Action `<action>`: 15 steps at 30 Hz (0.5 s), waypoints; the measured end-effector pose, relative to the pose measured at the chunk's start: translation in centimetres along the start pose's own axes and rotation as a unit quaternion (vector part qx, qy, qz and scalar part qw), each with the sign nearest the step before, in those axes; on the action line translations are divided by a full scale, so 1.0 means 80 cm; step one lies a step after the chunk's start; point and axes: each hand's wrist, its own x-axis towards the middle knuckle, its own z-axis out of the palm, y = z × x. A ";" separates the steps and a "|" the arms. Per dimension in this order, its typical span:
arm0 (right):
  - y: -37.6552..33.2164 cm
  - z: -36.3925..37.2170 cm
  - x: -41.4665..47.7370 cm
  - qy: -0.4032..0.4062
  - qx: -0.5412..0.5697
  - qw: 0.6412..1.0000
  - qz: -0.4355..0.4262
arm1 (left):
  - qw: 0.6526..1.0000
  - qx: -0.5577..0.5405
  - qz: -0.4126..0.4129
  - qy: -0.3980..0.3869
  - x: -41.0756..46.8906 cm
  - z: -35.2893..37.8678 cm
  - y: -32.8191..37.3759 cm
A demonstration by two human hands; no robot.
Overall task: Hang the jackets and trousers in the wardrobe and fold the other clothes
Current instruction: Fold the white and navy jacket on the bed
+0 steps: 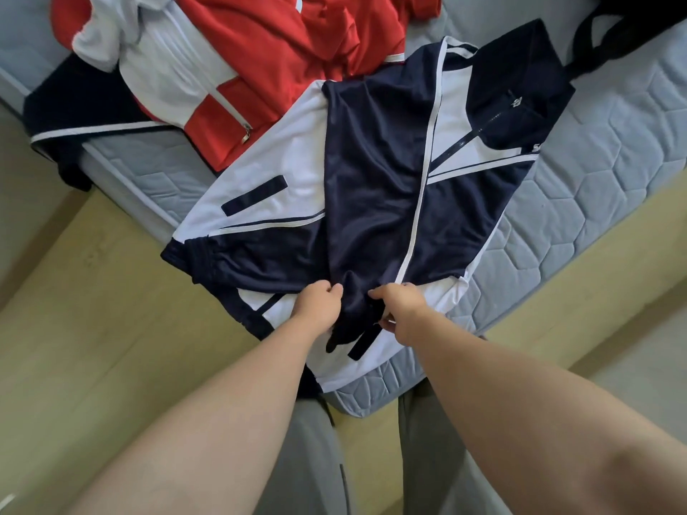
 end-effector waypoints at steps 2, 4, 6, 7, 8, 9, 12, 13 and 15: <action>0.011 0.000 -0.003 0.002 0.003 1.000 0.018 | 0.998 -0.039 -0.029 -0.033 -0.008 0.002 -0.014; 0.021 0.001 -0.003 0.010 -0.019 1.000 0.020 | 0.995 -0.056 -0.038 -0.078 -0.018 0.005 -0.029; 0.029 0.000 -0.005 0.016 -0.051 0.999 0.003 | 0.995 -0.016 -0.020 -0.098 -0.022 0.011 -0.045; 0.032 0.000 -0.005 0.018 -0.076 0.997 -0.010 | 0.996 0.022 -0.013 -0.087 -0.021 0.014 -0.051; 0.036 -0.001 -0.006 0.017 -0.105 0.994 -0.023 | 0.996 0.051 -0.010 -0.067 -0.021 0.015 -0.054; 0.038 -0.002 -0.007 0.011 -0.134 0.991 -0.029 | 0.997 0.061 -0.017 -0.050 -0.021 0.015 -0.055; 0.044 -0.003 -0.007 -0.010 -0.202 0.979 0.000 | 0.996 0.056 -0.041 -0.049 -0.021 0.017 -0.056; 0.046 -0.003 -0.006 -0.013 -0.222 0.975 0.014 | 0.996 0.058 -0.045 -0.058 -0.021 0.020 -0.057; 0.050 -0.003 0.001 -0.011 -0.266 0.964 0.016 | 0.994 0.072 -0.047 -0.073 -0.022 0.024 -0.059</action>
